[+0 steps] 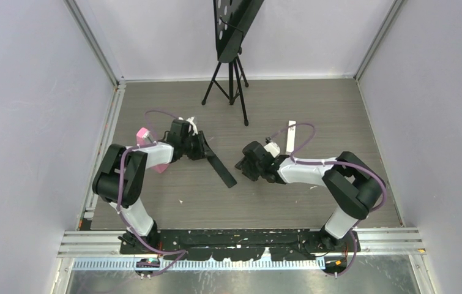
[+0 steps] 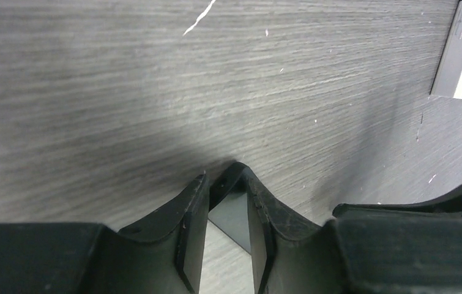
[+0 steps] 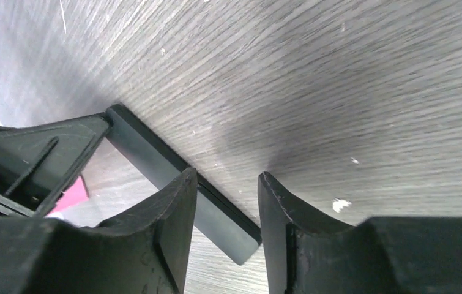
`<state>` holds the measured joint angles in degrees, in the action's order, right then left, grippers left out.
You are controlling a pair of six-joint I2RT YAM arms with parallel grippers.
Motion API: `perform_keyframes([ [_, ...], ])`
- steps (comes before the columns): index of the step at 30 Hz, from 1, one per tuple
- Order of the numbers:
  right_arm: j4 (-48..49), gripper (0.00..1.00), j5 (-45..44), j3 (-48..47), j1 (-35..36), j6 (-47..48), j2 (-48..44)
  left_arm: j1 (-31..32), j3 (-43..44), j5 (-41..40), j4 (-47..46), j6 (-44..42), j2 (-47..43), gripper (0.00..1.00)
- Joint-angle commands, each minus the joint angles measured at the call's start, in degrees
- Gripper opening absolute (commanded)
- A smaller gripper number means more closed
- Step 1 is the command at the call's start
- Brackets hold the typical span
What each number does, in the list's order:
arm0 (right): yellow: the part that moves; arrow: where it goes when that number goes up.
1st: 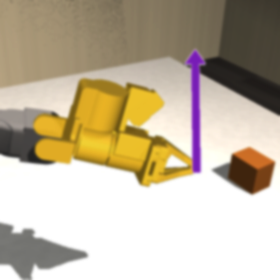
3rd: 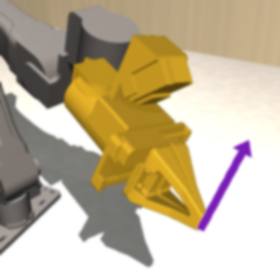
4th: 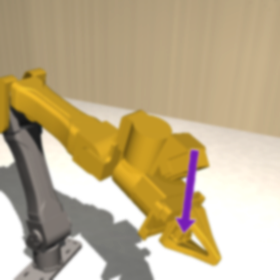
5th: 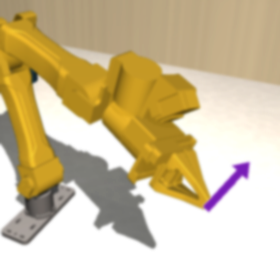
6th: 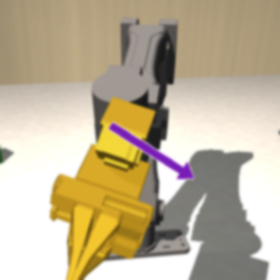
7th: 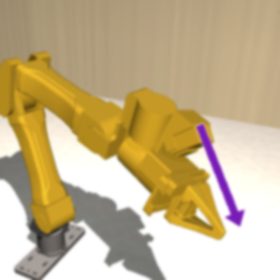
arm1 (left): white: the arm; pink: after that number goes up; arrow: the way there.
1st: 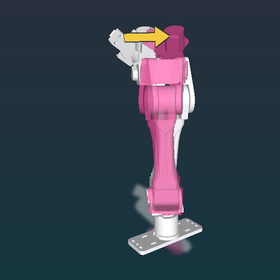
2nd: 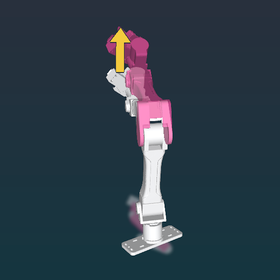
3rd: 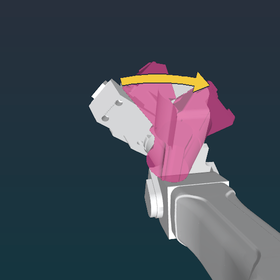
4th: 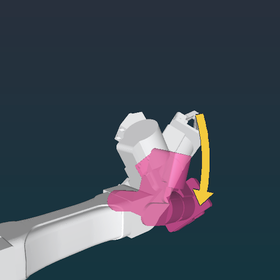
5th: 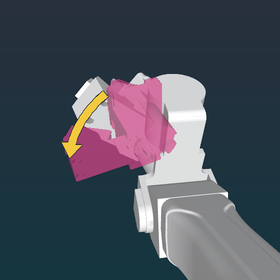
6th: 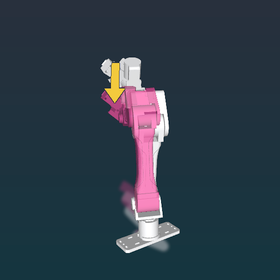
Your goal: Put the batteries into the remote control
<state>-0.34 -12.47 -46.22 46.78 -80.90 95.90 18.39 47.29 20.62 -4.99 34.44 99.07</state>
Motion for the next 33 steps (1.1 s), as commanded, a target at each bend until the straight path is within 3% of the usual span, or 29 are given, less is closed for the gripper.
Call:
perform_keyframes([
  [1, -7.13, 0.50, -4.02, -1.27, 0.11, 14.27, -4.94, 0.61, -2.10, -4.04, 13.92, 1.39, -1.29, 0.35],
  [6, -14.87, 0.66, -4.38, -2.12, -0.04, 20.13, -8.00, 0.68, -3.99, -1.61, 14.56, 2.24, -3.76, 0.40],
  [11, -15.40, 0.68, 2.56, 0.56, -0.25, 20.05, -10.67, 0.84, -7.31, 0.59, 13.94, 3.01, -5.46, 0.41],
  [18, -12.63, 0.59, 8.80, 0.97, -0.22, 18.61, -9.12, 1.18, -9.29, 1.94, 14.55, 2.42, -7.83, 0.37],
  [26, -11.94, 0.58, 9.87, -0.48, -0.16, 18.46, -4.03, 1.19, -9.40, 1.96, 14.83, 1.98, -8.02, 0.37],
  [33, -11.45, 0.38, 9.86, -1.55, 0.48, 18.15, 0.26, 1.20, -9.64, 2.79, 14.37, 1.44, -7.50, 0.37],
])
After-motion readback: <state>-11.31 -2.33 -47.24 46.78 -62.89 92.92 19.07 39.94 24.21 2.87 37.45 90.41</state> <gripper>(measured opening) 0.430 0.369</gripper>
